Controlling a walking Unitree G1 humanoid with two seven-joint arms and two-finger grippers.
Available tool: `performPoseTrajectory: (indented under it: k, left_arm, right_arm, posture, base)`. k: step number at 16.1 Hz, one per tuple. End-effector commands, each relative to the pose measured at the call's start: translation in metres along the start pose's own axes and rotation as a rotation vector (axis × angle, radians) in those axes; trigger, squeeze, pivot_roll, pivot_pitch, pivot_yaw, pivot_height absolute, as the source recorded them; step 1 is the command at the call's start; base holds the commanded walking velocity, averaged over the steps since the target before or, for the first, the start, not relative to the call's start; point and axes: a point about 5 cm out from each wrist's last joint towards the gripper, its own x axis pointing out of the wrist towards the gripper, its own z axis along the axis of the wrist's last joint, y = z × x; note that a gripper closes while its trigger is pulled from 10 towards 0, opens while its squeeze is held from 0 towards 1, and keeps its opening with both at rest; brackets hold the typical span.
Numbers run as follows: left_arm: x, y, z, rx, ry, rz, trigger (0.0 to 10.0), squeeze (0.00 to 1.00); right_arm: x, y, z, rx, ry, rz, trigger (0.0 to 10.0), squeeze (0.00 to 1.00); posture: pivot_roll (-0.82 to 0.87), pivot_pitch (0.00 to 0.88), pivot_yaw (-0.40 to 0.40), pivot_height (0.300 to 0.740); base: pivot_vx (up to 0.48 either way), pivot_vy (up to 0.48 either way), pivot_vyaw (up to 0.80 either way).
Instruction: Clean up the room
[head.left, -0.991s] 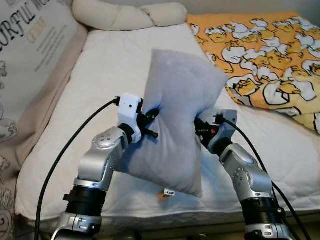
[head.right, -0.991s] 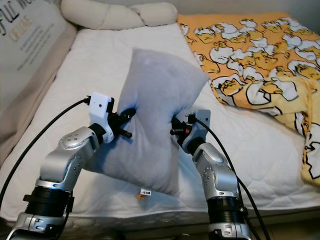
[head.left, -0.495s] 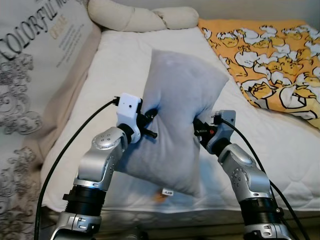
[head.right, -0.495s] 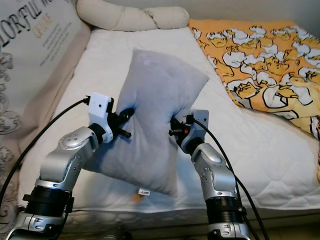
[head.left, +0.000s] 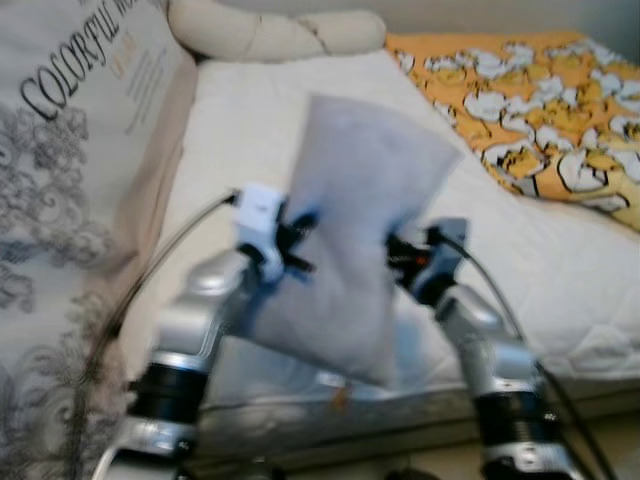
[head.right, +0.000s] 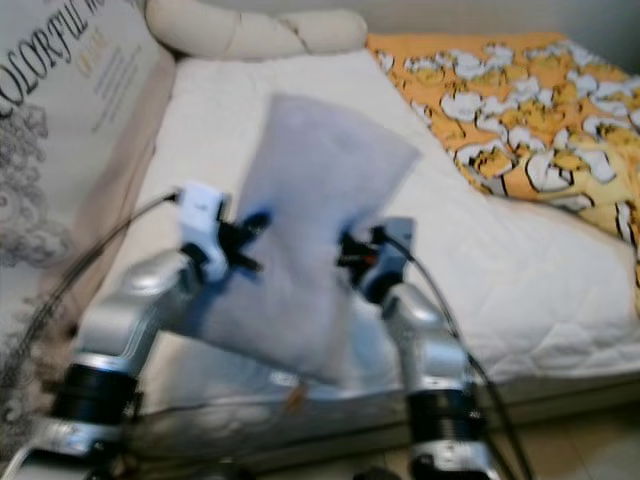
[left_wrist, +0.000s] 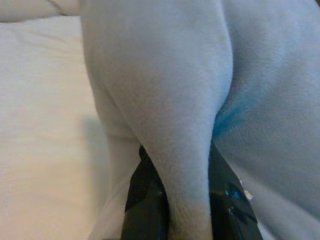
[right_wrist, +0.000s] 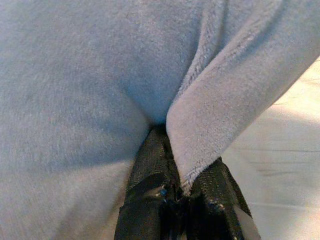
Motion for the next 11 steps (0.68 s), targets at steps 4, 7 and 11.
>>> performPoseTrajectory:
  k: [4, 7, 11]
  left_arm:
    - [0.008, -0.013, 0.009, 0.017, -0.032, -0.049, 10.0, 0.00]
    - [0.008, -0.011, 0.009, 0.028, -0.036, -0.026, 10.0, 0.00]
    - [0.009, -0.003, 0.014, 0.030, -0.050, 0.015, 10.0, 0.00]
  right_arm:
    - [0.004, 0.003, 0.010, -0.021, -0.027, 0.021, 10.0, 0.00]
    - [0.005, 0.003, 0.009, -0.027, -0.023, 0.016, 10.0, 0.00]
    - [0.008, 0.003, 0.011, -0.004, -0.026, 0.028, 10.0, 0.00]
  posture:
    - [-0.01, 0.000, 0.037, 0.740]
    - [0.00, 0.000, 0.036, 0.740]
    - [0.00, 0.000, 0.033, 0.740]
  base:
    - [0.000, 0.303, 0.00]
    - [0.000, 0.181, 0.00]
    - [0.000, 0.000, 0.00]
